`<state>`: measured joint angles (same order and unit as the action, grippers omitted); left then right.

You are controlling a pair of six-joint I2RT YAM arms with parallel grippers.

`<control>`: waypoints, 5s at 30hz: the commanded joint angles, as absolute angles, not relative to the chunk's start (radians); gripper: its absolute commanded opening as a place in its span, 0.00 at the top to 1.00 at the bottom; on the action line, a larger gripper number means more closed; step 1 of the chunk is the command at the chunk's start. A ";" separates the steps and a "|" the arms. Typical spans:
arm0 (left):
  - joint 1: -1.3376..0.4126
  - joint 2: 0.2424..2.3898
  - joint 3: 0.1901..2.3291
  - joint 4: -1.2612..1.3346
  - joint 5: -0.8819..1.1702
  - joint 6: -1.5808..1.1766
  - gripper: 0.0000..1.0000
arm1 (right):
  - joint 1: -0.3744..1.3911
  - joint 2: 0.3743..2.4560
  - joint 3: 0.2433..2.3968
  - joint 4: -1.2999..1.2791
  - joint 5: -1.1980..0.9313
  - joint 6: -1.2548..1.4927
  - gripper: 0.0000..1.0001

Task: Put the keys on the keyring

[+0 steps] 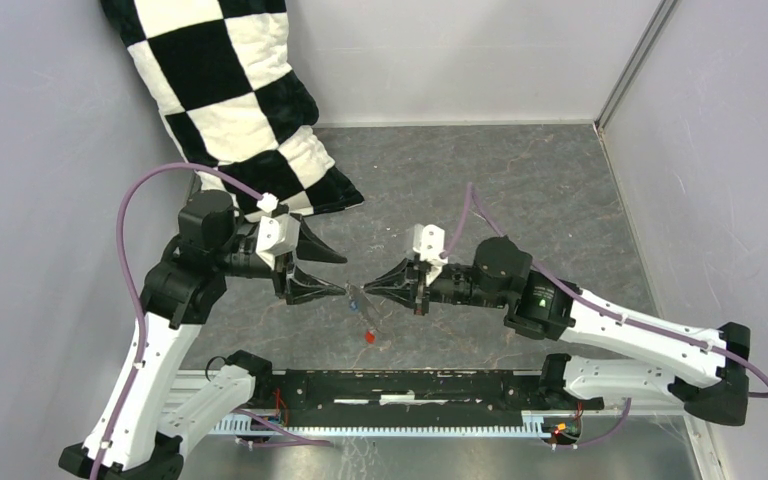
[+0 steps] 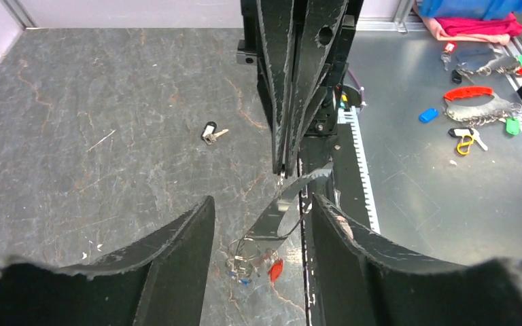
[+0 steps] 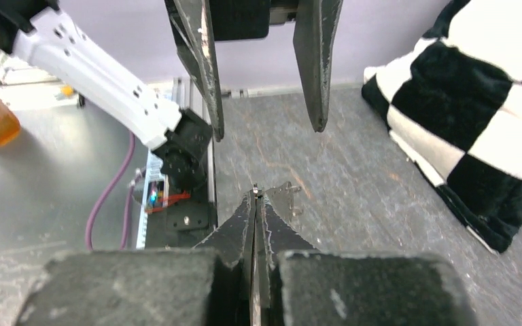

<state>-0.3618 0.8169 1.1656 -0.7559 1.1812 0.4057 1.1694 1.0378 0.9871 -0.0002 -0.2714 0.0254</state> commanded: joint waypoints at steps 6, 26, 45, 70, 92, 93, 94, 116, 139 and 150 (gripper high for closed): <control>-0.364 0.777 1.162 -0.663 1.163 0.212 0.62 | 1.165 0.911 0.786 0.557 -0.205 0.197 1.00; -0.365 0.774 1.054 -0.279 1.259 -0.199 0.58 | 1.170 1.044 0.679 1.029 -0.237 0.365 0.99; -0.366 0.774 1.062 -0.274 1.316 -0.201 0.68 | 1.192 1.113 0.730 1.013 -0.238 0.318 0.99; -0.366 0.785 1.194 -0.554 1.130 -0.006 0.46 | 1.192 1.026 0.867 0.538 -0.033 0.165 0.99; -0.366 0.705 1.041 -0.463 0.845 -0.074 0.29 | 1.301 1.285 1.284 -0.030 0.676 0.120 0.99; -0.367 0.685 1.014 -0.430 0.844 -0.100 0.27 | 1.306 1.296 1.294 -0.039 0.697 0.129 0.99; -0.366 0.665 0.989 -0.392 0.844 -0.136 0.25 | 1.310 1.307 1.306 -0.054 0.725 0.139 0.99; -0.369 0.634 0.790 -0.341 0.712 0.135 0.11 | 1.371 1.487 1.463 -0.120 0.935 0.318 0.99; -0.377 0.684 0.786 -0.317 0.630 0.227 0.59 | 1.383 1.458 1.445 -0.152 0.924 0.353 0.99; -0.377 0.635 0.772 -0.382 0.697 0.447 0.86 | 1.370 1.437 1.424 -0.198 0.871 0.431 0.99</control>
